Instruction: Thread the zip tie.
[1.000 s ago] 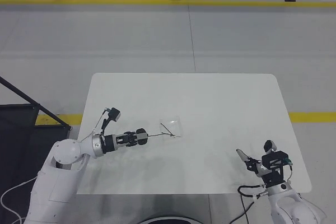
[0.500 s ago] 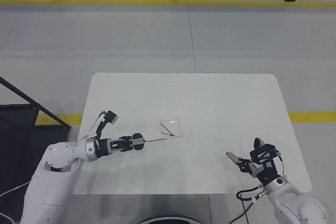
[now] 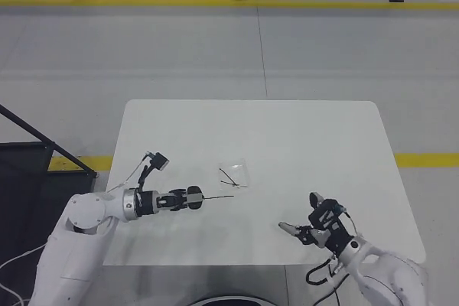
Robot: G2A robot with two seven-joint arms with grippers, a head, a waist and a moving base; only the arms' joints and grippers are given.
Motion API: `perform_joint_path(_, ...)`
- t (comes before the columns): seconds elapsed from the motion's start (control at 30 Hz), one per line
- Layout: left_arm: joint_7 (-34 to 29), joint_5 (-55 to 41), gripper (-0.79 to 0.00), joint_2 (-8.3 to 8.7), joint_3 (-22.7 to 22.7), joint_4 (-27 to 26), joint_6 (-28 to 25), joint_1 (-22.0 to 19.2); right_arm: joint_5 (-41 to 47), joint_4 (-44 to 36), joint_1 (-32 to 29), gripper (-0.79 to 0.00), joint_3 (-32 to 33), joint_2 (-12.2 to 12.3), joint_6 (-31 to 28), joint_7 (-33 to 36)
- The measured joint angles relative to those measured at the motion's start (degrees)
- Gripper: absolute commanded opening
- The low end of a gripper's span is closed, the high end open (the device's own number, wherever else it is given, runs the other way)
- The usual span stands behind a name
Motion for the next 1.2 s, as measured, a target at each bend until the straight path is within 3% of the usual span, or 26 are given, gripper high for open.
perform_joint_path(0.23,-2.16,-1.60,-0.785,0.36,1.35,0.79,-2.71,-0.54,30.55,12.53,12.45,0.000,-7.26,0.49,-16.29,11.84)
perform_joint_path(0.37,-2.75,-3.14,-0.785,0.57,1.67,1.12,-3.36,-0.47,43.95,17.04,18.31,0.000,-9.89,1.03,-18.18,20.27)
perform_joint_path(0.87,-0.56,-2.66,-0.785,0.62,2.32,-0.11,-3.70,0.44,46.26,18.09,18.65,0.000,-11.81,0.95,-16.70,20.20)
perform_joint_path(1.2,-0.60,-3.08,-0.785,1.04,3.95,-1.36,-5.87,1.22,68.66,30.10,28.17,0.000,-20.70,0.78,-15.25,31.94)
